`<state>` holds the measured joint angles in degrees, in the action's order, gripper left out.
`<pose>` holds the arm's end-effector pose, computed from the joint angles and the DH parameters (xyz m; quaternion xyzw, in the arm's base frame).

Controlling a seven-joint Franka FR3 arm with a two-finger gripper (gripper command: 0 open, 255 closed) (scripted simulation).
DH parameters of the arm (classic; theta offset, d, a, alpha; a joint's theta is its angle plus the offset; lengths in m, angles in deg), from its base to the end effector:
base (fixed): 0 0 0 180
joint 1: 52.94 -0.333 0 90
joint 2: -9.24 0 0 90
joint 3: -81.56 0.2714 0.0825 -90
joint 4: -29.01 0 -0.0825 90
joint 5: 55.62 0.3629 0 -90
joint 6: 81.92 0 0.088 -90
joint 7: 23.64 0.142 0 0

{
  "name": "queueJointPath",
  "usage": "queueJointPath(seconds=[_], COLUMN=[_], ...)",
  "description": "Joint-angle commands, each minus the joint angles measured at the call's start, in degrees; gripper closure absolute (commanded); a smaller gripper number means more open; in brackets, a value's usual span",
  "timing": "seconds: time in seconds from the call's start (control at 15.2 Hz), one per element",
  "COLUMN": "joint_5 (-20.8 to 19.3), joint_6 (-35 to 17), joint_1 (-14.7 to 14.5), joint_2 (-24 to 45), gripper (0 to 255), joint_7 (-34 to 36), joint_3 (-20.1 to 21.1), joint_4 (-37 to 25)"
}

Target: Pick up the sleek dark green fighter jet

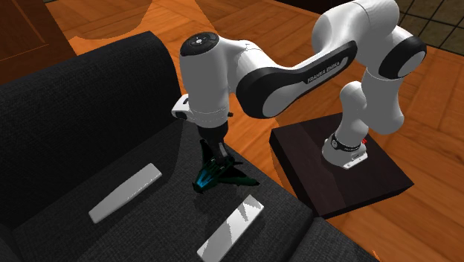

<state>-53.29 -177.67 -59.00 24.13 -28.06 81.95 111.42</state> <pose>0.5997 0.0728 0.4656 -0.9954 -0.0923 0.0139 0.0208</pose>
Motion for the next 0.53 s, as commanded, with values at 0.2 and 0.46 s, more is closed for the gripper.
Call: queueJointPath(seconds=[0.2,0.46], joint_5=[-0.01,-0.02], joint_6=[4.05,7.57], joint_1=[0.05,0.06], joint_2=[0.76,1.67], gripper=[255,255], joint_7=[0.10,0.23], joint_3=[-0.02,-0.02], joint_4=[-4.83,-9.27])
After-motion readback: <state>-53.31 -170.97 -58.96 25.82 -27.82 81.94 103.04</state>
